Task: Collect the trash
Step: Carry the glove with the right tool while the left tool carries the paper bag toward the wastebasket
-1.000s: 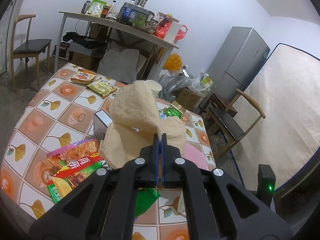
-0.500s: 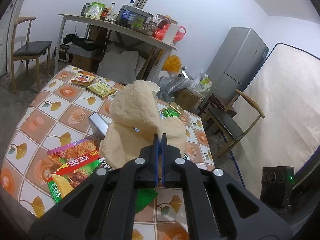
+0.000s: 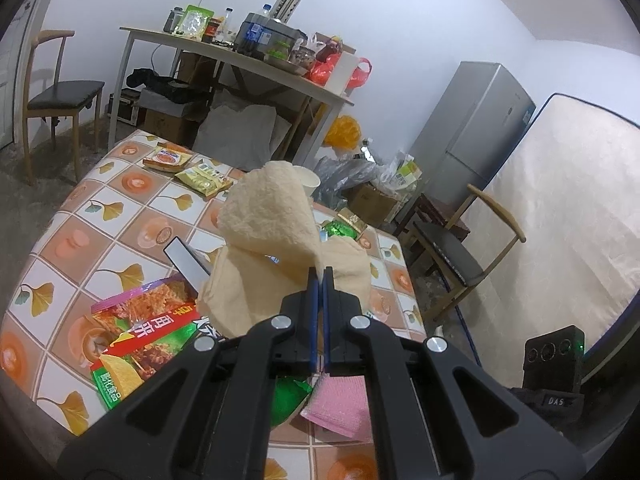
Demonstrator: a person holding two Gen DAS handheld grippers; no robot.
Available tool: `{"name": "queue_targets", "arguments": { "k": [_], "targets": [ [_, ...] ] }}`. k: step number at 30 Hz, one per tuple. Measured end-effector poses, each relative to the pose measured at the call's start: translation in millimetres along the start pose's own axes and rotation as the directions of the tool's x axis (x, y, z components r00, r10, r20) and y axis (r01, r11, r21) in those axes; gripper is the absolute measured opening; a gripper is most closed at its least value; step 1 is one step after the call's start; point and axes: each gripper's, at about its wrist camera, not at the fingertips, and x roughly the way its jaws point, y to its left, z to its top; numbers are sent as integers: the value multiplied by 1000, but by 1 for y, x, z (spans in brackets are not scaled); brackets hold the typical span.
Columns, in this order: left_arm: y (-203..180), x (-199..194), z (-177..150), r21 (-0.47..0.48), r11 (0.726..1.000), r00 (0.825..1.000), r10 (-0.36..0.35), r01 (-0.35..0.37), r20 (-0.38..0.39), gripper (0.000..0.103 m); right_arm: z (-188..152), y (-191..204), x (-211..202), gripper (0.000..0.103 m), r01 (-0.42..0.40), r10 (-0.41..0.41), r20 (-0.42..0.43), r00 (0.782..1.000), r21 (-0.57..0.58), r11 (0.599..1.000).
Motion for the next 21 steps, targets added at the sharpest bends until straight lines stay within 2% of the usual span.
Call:
{"name": "queue_targets", "arguments": {
  "k": [6, 9, 16, 19, 21],
  "targets": [
    [-10, -9, 2, 8, 997, 997, -77, 76, 28, 0, 5, 8, -24, 11, -95, 96, 84, 992, -12, 995],
    [-22, -8, -1, 7, 990, 990, -141, 141, 13, 0, 6, 10, -40, 11, -98, 101, 126, 987, -23, 995],
    [-63, 11, -15, 32, 975, 973, -219, 221, -69, 0, -7, 1, -99, 11, -12, 15, 257, 966, -16, 1000],
    [-90, 29, -27, 58, 966, 962, -242, 250, -125, 0, -20, -10, -138, 11, 59, -63, 335, 940, 23, 998],
    [-112, 47, -37, 70, 957, 948, -264, 280, -177, 0, -28, -17, -162, 11, 101, -116, 375, 920, 60, 993]
  ]
}}
